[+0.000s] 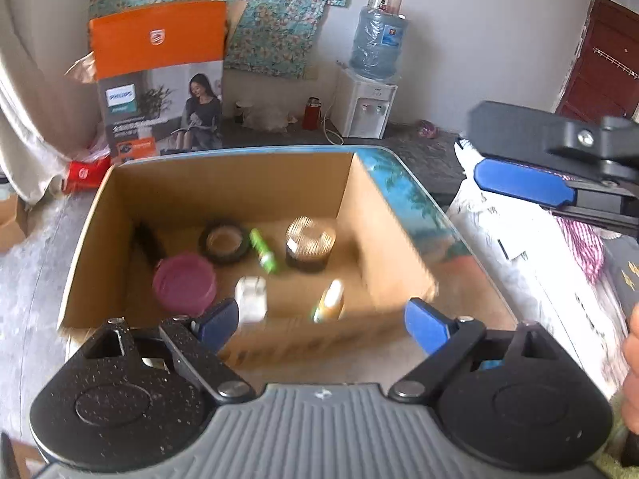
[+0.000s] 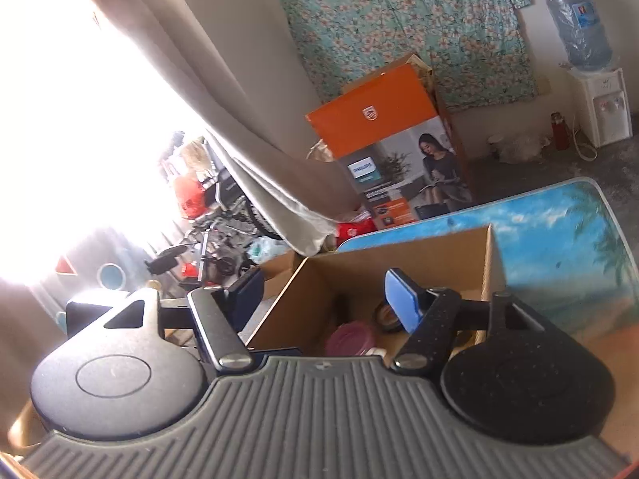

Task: Organize rigid objects
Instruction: 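Withdraw the right gripper and move it to the white supplement bottle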

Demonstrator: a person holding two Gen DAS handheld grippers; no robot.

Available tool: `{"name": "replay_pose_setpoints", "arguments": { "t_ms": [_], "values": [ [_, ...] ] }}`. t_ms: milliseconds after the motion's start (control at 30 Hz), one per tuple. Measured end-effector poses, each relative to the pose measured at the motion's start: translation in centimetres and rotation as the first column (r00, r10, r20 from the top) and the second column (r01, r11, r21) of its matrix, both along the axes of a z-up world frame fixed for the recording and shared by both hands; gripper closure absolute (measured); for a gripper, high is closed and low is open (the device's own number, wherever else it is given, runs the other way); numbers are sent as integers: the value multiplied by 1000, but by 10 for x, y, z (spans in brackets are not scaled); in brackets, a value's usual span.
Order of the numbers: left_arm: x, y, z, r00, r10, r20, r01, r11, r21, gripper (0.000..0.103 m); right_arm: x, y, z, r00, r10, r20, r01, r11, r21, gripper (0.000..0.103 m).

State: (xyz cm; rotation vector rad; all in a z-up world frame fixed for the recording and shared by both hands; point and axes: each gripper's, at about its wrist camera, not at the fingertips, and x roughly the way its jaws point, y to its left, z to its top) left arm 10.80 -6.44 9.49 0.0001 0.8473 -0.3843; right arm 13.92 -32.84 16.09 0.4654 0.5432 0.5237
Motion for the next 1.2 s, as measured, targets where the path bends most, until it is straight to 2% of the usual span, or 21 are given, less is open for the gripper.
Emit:
{"name": "replay_pose_setpoints", "arguments": {
  "t_ms": [167, 333, 533, 767, 867, 967, 1033, 1167, 1200],
  "values": [
    [-37, 35, -11, 999, 46, -11, -45, 999, 3, 11, -39, 16, -15, 999, 35, -36, -35, 999, 18, 29],
    [-63, 68, -24, 992, 124, 0, -124, 992, 2, 11, -53, 40, -42, 991, 79, -112, -74, 996, 51, 29],
    [-69, 82, -39, 983, 180, 47, -183, 981, 61, 11, -44, 76, -72, 968, 126, -216, -114, 991, 67, 29],
    [-47, 90, -61, 971, 202, 127, -216, 970, 108, 14, -14, 119, -83, 946, 176, -271, -160, 984, 78, 29],
    [-37, 94, -71, 970, 205, 130, -220, 969, 112, 19, 1, 134, -92, 936, 180, -301, -161, 983, 87, 31],
    [-26, 96, -79, 972, 207, 115, -220, 970, 106, 27, 15, 149, -101, 927, 187, -324, -166, 982, 91, 36],
    [-21, 98, -83, 972, 208, 106, -219, 970, 102, 36, 23, 158, -107, 922, 191, -338, -170, 981, 90, 43],
    [-15, 100, -84, 973, 209, 99, -218, 972, 86, 42, 34, 171, -117, 911, 192, -365, -174, 981, 81, 51],
    [-15, 100, -83, 973, 209, 100, -217, 973, 81, 48, 36, 174, -119, 909, 193, -371, -176, 981, 79, 54]
  ]
}}
